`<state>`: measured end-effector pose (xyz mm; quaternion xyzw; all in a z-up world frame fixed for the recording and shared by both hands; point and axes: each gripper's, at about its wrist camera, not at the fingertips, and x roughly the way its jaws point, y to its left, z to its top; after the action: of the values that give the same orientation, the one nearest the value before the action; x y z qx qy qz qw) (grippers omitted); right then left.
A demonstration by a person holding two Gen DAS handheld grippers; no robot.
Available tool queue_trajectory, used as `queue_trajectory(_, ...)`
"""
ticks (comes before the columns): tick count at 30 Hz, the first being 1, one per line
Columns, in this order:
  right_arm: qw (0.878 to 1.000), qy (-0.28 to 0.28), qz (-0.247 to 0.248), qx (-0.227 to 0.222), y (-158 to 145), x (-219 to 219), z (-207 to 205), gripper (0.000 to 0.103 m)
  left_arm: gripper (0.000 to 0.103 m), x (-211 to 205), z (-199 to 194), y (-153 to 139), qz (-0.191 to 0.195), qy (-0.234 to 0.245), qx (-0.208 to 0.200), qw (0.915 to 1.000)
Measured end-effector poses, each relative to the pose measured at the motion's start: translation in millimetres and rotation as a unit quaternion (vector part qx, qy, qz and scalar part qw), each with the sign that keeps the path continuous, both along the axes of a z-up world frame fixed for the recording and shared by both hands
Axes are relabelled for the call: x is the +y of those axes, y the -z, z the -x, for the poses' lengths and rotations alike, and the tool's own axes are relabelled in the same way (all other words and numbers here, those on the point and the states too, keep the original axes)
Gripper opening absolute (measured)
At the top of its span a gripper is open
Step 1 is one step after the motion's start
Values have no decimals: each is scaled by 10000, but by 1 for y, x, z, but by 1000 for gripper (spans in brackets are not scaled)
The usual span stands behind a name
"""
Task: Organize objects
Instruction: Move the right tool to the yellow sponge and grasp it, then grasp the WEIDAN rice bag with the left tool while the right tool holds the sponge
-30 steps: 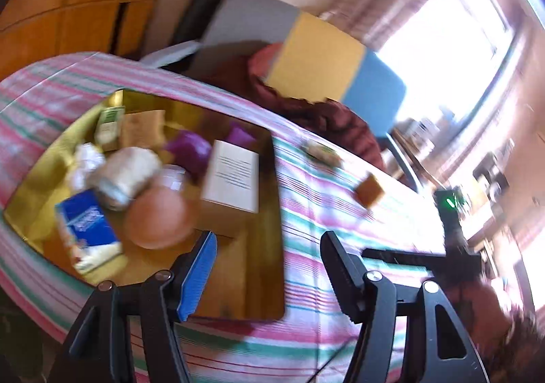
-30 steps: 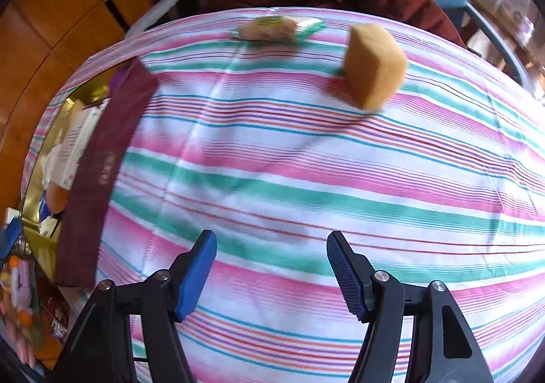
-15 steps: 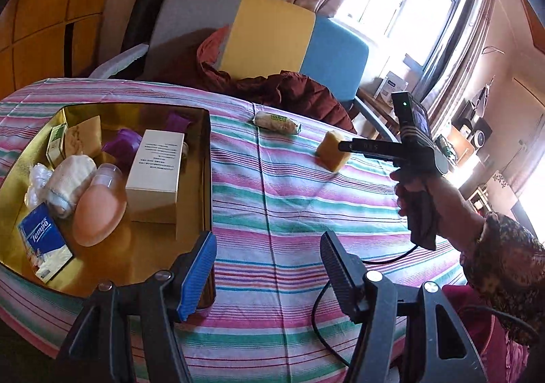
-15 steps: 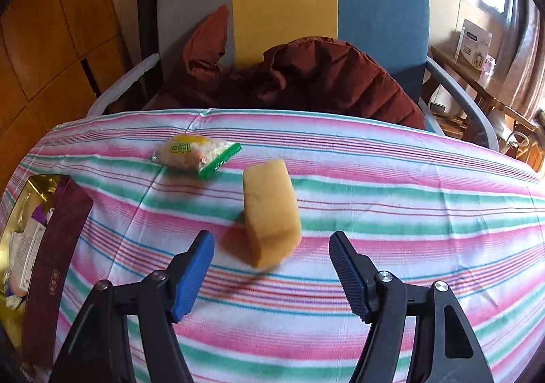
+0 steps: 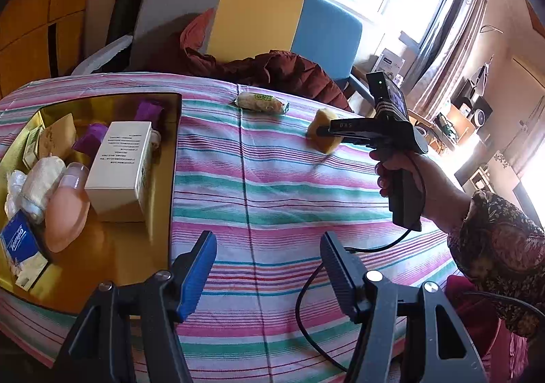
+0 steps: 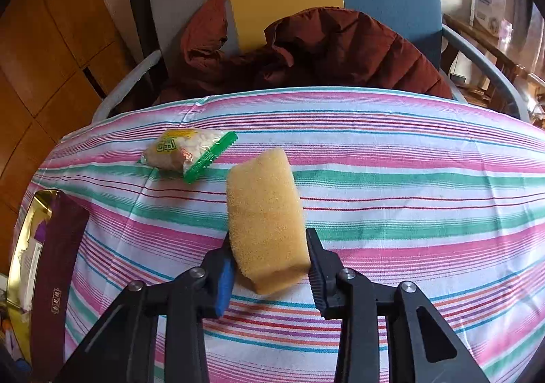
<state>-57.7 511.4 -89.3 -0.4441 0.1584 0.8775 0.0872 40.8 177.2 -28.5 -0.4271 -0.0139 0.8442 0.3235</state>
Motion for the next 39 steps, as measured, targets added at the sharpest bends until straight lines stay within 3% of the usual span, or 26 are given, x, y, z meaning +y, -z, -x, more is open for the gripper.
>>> queue_trajectory(7,9992,-17,-36,-396,-16,-3,-35,35,64,33,29,-9,-17,99,-110,9999)
queue_trajectory(11,9966,240,64,-791,-13,5,-66,35,72,59,58,-10,-112,67,-305,9994)
queue_trajectory(16,9971,317,229,-654,0,13,-86,35,76,96,115,5,-234,-189,-1018,9944)
queue_trajectory(23,9973,144,127,-702,-2,10,-82,36,76,145,186,20,-104,-802,-1278,9885)
queue_trajectory(26,9968,178,313,-709,-3,16,-84,36,76,156,214,29,-262,-1152,-1563,9806)
queue_trajectory(31,9964,112,312,-775,-1,14,-83,37,76,180,257,48,-148,-1582,-1818,9704)
queue_trajectory(34,9961,92,352,-801,-2,15,-82,38,76,189,281,63,-5,-1832,-2148,9593)
queue_trajectory(36,9956,108,441,-820,-1,17,-82,38,78,190,290,70,-106,-2085,-2223,9524)
queue_trajectory(39,9948,135,564,-839,0,21,-81,38,79,200,298,77,122,-2020,-2188,9546)
